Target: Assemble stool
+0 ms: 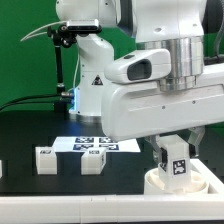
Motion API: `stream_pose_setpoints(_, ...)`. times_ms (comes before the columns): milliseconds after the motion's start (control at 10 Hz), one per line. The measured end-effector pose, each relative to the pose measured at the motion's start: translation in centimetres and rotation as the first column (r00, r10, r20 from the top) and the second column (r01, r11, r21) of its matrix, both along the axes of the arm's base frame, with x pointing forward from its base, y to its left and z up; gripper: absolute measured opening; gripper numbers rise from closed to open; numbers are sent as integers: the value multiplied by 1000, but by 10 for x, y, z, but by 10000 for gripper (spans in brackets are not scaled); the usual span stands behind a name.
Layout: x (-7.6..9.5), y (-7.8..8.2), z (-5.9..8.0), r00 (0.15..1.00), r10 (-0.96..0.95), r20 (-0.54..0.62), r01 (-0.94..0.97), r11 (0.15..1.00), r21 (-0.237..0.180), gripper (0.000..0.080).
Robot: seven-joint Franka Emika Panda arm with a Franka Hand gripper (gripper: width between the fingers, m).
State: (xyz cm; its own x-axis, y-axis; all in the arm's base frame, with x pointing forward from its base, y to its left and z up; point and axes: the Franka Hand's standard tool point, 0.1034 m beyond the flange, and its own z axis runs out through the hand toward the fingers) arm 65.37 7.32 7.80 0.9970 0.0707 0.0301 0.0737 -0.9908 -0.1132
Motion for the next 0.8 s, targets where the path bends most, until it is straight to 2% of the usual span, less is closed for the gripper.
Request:
stream_pose_setpoints(200,2,3,1,968,-249,-26,250,968,20,337)
stream_pose_setpoints(300,2,4,2,973,-231,-23,231,973,17,337)
stream_pose_setpoints(600,2,6,1,910,-411,-55,413,910,30,337)
stream_pose_setpoints(700,2,8,1,874,-482,-64,484,874,28,337)
stream_pose_setpoints(800,-1,17,1,759,-646,-76,649,760,22,337)
